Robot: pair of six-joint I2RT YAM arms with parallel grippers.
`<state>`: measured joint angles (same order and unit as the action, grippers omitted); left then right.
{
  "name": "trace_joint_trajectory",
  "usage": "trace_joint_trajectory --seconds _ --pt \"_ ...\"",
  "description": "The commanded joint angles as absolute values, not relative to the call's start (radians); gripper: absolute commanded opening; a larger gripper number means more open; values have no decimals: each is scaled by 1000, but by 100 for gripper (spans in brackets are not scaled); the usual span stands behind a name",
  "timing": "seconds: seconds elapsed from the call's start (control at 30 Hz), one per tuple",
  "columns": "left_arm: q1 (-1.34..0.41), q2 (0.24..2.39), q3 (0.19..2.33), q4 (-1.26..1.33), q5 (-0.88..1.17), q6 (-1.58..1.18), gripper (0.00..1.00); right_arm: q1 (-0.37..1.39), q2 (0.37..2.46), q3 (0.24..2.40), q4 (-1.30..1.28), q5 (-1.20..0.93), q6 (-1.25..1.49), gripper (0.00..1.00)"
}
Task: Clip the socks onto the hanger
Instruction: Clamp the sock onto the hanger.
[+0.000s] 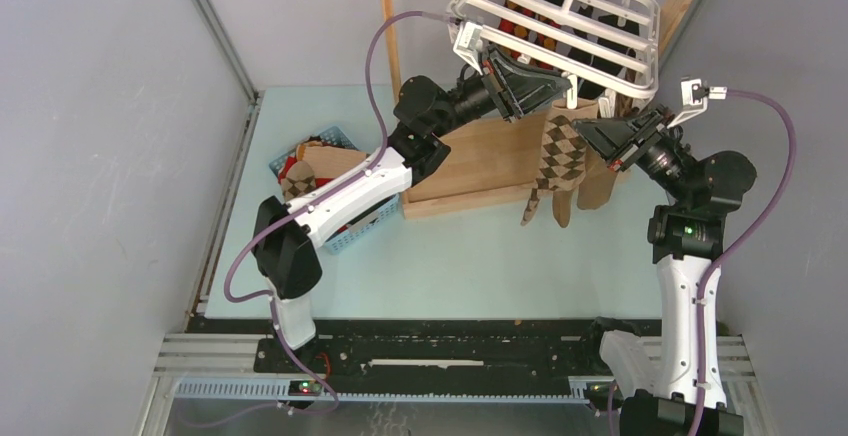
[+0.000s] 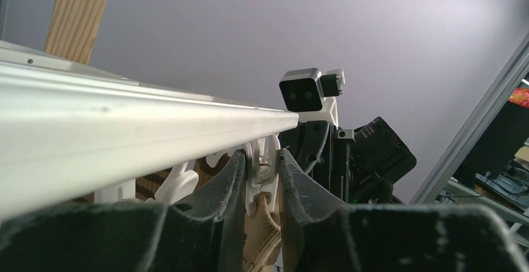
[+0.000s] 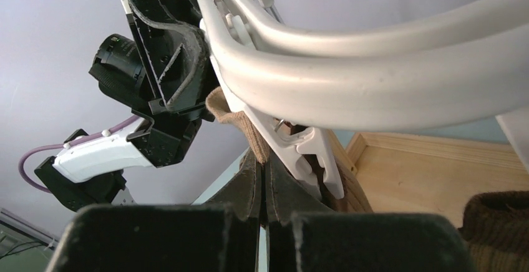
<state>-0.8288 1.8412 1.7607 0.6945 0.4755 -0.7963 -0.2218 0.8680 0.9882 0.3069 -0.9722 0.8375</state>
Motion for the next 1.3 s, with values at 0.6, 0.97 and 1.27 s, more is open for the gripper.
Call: trace_joint_trajectory --seconds 0.6,0.97,1.27 --pt "-824 1735 1686 706 427 -737 80 -215 850 992 275 -956 783 0" --pt "-832 1505 1424 521 387 -626 90 -229 783 992 32 -1005 482 37" --pt "-890 1281 1290 231 340 -410 92 -282 640 1021 -392 -1055 146 63"
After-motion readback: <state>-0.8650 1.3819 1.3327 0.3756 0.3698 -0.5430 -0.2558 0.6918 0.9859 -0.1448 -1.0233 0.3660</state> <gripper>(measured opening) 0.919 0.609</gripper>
